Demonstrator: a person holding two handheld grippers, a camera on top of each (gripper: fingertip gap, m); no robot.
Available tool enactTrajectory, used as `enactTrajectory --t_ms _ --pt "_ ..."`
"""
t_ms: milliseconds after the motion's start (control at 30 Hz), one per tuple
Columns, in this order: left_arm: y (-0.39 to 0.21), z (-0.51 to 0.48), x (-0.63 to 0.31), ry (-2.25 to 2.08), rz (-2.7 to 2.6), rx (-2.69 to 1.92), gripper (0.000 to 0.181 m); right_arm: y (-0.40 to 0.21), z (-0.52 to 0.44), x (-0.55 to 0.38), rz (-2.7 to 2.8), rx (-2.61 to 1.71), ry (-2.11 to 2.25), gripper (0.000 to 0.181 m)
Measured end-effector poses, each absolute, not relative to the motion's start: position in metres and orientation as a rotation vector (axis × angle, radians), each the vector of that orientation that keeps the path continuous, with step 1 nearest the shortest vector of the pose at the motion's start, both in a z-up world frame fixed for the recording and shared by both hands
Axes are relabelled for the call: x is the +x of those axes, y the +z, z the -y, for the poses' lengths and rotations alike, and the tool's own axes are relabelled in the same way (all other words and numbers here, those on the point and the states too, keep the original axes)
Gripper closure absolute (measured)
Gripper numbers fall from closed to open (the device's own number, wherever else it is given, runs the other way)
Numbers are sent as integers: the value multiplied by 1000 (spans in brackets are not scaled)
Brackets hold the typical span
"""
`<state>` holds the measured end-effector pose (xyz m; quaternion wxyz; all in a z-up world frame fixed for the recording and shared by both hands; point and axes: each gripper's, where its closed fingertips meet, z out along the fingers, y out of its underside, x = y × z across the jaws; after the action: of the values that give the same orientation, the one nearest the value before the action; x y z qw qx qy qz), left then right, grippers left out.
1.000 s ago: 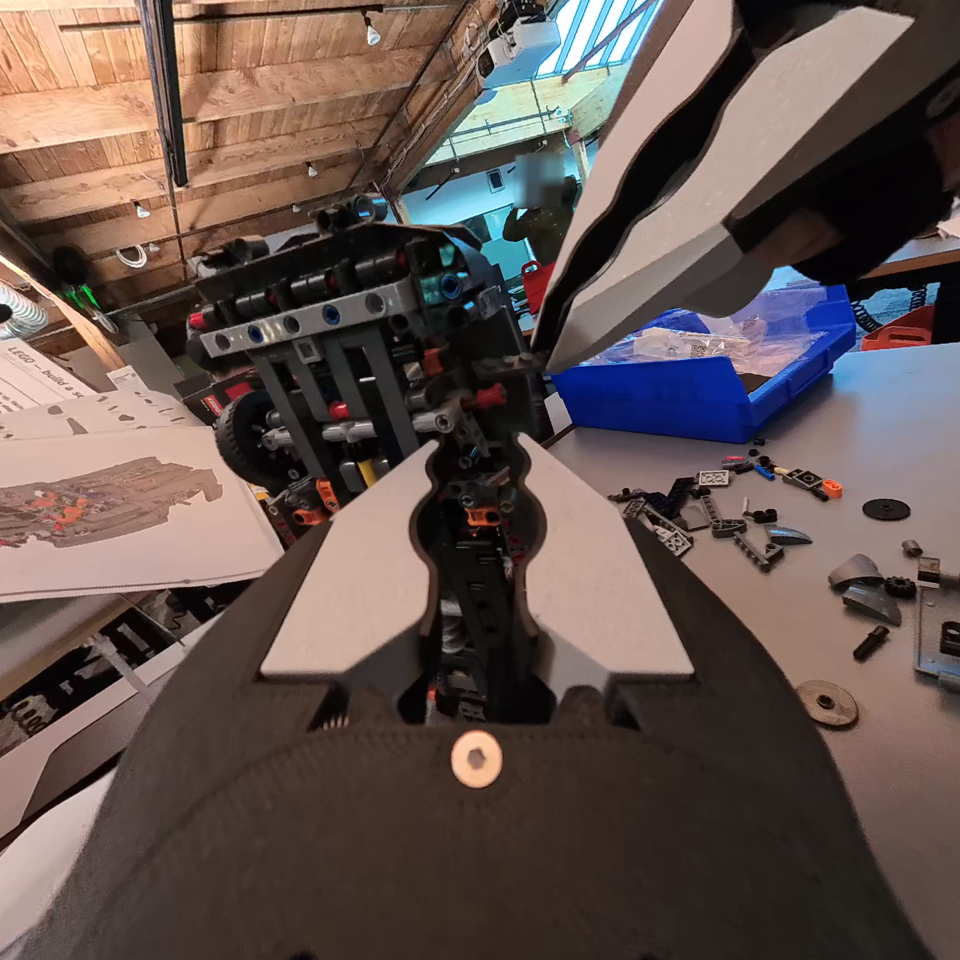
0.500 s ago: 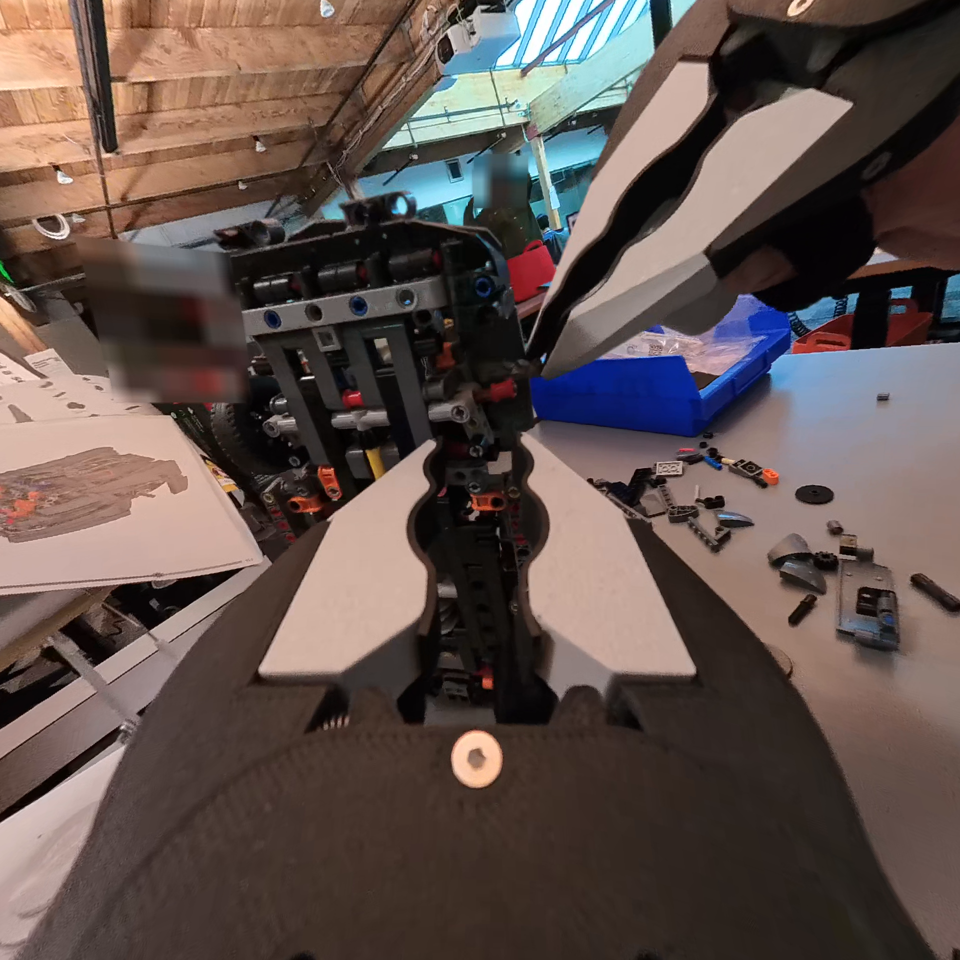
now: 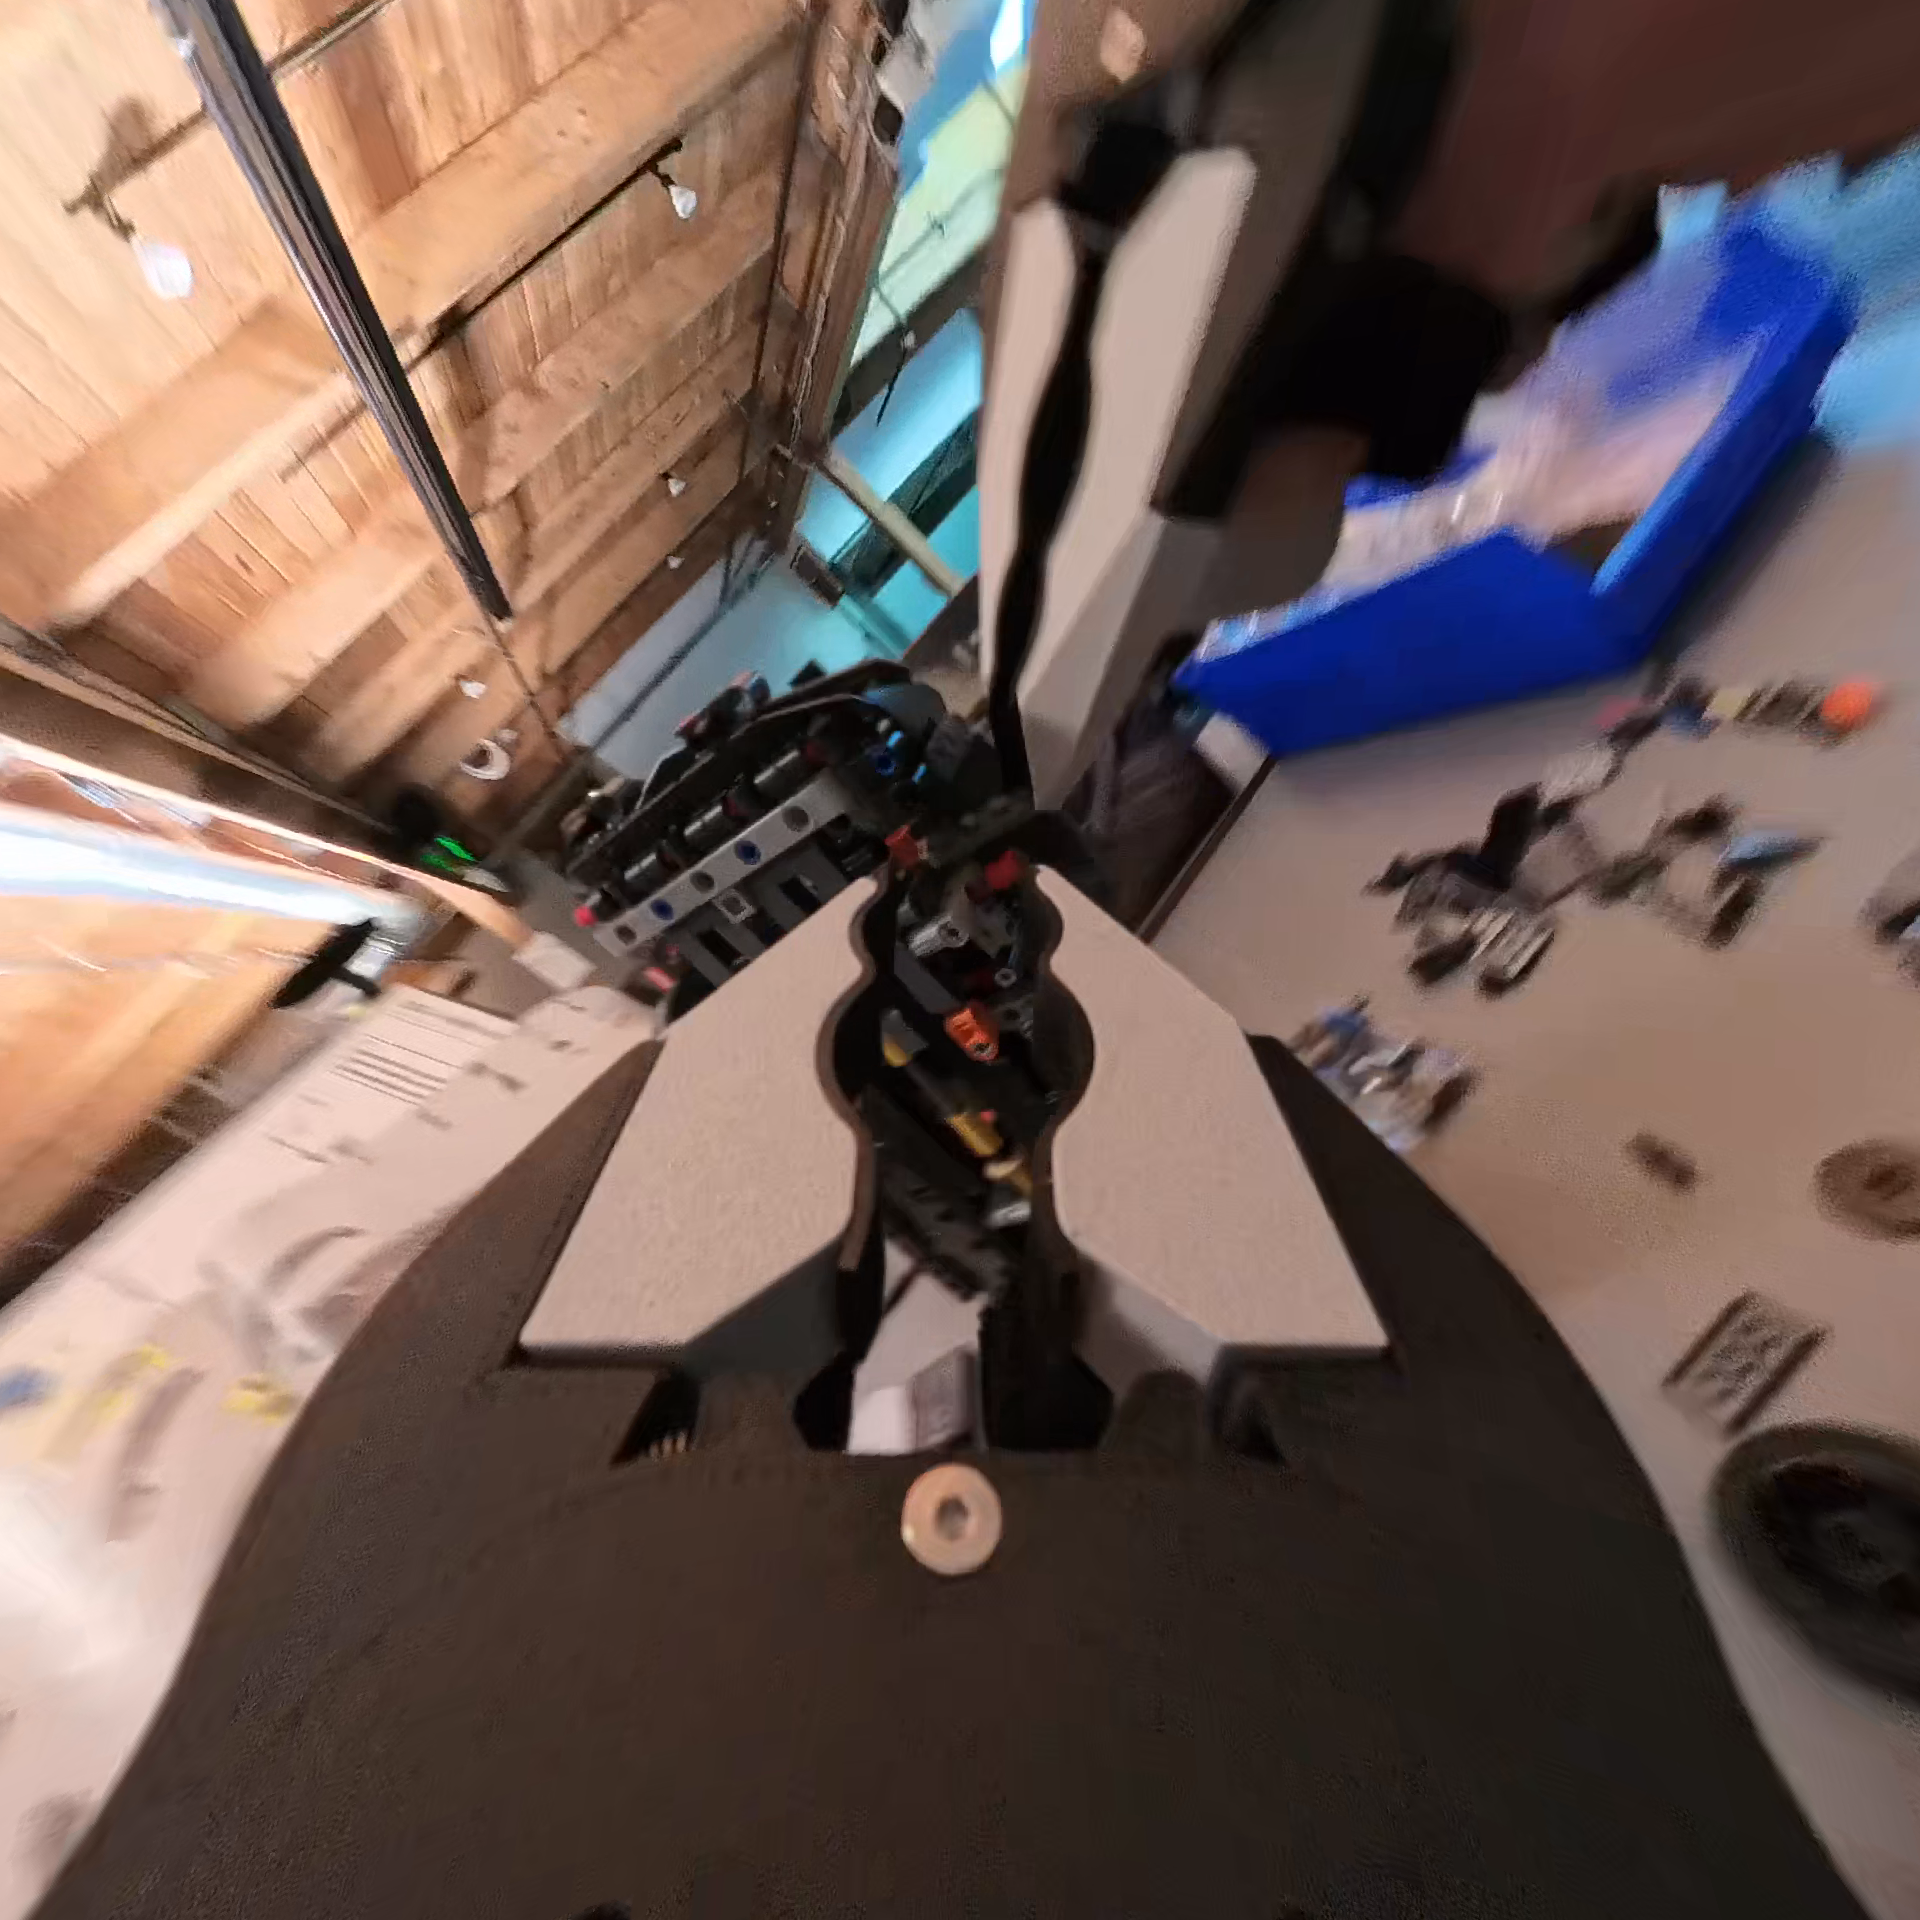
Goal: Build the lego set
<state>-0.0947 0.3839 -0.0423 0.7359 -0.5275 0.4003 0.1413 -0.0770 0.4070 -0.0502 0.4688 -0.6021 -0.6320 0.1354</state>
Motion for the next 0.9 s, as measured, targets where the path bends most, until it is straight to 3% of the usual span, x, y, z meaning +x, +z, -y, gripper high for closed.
enactTrajectory --t_ms 33,400,733,900 --pt "-45 -386 -95 396 -931 -1146 161 -50 -406 -77 1564 -1474 353 177" --pt "-49 -401 -81 793 -1156 -1028 168 -57 -397 -79 1732 -1453 476 177" --pt "-52 -399 -89 771 -1140 -1077 179 -46 -396 -84 1722 -1391 612 181" --pt "-54 -391 -96 563 -1031 -1192 179 -45 -398 -80 1700 -1352 629 179"
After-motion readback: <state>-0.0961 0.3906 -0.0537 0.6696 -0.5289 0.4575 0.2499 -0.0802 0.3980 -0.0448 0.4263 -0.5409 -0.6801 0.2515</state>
